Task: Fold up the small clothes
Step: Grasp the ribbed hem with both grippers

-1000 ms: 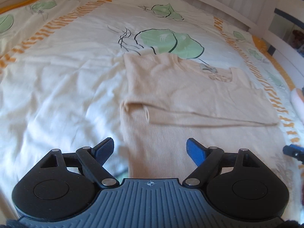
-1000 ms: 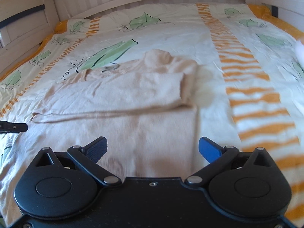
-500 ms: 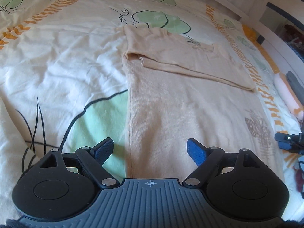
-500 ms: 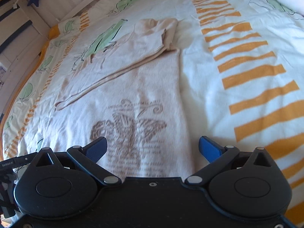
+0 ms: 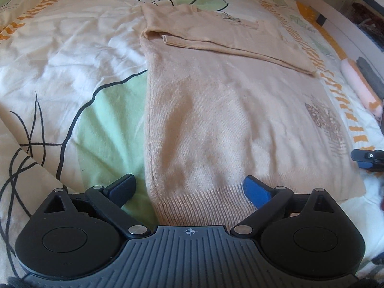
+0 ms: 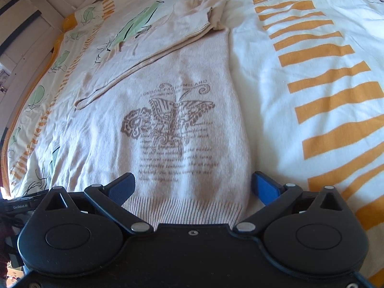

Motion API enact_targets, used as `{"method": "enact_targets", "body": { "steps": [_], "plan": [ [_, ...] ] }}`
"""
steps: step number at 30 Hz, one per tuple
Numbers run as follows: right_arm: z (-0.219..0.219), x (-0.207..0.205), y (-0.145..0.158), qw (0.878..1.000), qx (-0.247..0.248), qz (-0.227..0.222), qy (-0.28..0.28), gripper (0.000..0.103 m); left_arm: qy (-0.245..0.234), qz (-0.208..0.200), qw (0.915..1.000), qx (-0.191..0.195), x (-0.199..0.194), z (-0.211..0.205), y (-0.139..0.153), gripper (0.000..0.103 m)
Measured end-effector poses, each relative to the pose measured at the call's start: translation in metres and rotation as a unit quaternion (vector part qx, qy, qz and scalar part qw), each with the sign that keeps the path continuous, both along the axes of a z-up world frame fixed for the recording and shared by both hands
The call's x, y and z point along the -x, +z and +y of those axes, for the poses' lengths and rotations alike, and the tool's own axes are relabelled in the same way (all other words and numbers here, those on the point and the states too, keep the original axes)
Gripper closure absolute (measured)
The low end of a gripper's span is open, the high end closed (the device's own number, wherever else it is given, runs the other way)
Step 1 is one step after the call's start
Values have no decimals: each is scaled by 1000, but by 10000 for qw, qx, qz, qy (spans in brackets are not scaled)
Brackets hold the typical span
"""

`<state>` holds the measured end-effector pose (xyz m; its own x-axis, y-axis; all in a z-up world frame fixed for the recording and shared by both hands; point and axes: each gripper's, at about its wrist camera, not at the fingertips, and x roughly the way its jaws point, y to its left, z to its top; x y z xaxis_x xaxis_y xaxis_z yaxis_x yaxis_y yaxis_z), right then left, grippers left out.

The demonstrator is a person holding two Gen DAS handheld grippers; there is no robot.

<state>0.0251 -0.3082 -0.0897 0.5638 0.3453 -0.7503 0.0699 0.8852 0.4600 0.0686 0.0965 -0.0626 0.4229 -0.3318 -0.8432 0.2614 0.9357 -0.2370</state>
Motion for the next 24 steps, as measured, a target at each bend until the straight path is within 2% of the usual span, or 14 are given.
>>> {"method": "enact_targets", "body": {
  "steps": [3, 10, 15, 17, 18, 19, 20, 21, 23, 24],
  "plan": [
    [4, 1, -2, 9999, 116, -51, 88, 0, -37, -14, 10000, -31, 0, -2, -3, 1],
    [5, 6, 1, 9995, 122, -39, 295, 0, 92, -74, 9997, 212, 4, 6, -2, 1],
    [3, 10, 3, 9994, -88, 51, 333, 0, 96, -60, 9998, 134, 3, 3, 0, 2],
    [4, 12, 4, 9994, -49, 56, 328, 4, 110, -67, 9999, 47, 3, 1, 0, 5],
    [4, 12, 4, 9995, 32, 56, 300, 11, 125, -90, 9999, -21, 3, 0, 1, 8],
    [5, 13, 5, 9996, 96, 55, 273, 18, 163, -137, 9997, -100, 4, 0, 2, 19],
    [5, 13, 5, 9996, 117, 55, 254, 20, 208, -167, 9996, -128, 5, 0, 3, 28],
    [4, 13, 5, 9997, 100, 52, 234, 25, 259, -194, 9994, -129, 5, 2, 4, 34],
    [1, 13, 5, 9998, 23, 59, 171, 36, 371, -210, 9991, -68, 5, 6, 5, 54],
    [-1, 13, 4, 9999, -17, 60, 126, 45, 418, -200, 9989, -19, 4, 9, 5, 57]
  ]
}}
